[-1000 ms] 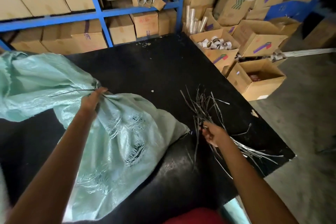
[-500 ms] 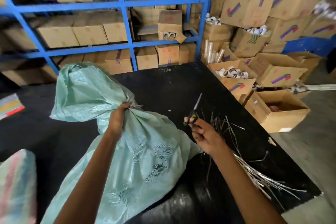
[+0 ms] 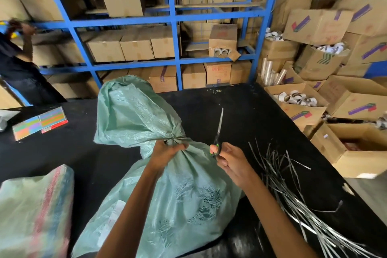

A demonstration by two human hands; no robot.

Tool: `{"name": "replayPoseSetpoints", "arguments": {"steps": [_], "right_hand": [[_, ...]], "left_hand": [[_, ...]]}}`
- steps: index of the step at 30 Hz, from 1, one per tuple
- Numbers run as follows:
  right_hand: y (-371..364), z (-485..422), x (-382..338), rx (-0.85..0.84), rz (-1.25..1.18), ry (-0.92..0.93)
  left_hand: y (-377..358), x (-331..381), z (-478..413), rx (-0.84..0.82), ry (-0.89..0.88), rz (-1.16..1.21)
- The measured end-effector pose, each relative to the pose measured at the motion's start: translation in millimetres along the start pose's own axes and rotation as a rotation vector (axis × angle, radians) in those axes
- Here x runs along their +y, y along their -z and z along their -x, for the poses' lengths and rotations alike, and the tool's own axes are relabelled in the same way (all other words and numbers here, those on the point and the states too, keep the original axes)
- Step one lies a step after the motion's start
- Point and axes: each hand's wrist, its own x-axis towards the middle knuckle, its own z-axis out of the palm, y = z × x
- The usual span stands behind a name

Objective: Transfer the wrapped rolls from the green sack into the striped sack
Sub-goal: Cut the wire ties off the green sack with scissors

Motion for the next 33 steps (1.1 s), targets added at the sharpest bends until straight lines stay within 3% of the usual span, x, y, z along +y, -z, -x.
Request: {"name": "replayPoseSetpoints", "arguments": {"steps": [5, 10, 15, 19, 33], "right_hand": [[5.7, 11.4, -8.5, -0.026, 0.253, 0.051], [6.3, 14.8, -5.1, -0.060, 0.341, 0.065], [-11.9, 28.0, -0.5, -0.229, 0.423, -0.022], [-21.0, 32.7, 18.2, -0.355, 0.397, -0.102], [-17.3, 34.6, 44.7, -0.392, 0.280, -0.161]], "left_hand": [[-5.1, -5.0, -3.4, -0.007, -0.066, -0.037], [-9.7, -3.2, -4.7, 0.078, 0.070, 0.189], [-9.3, -2.8, -5.4, 0.105, 0.110, 0.175], [-4.5, -11.3, -6.6, 0.120, 0.129, 0.205], [-1.7, -17.6, 11.6, 0.098, 0.123, 0.276]]}}
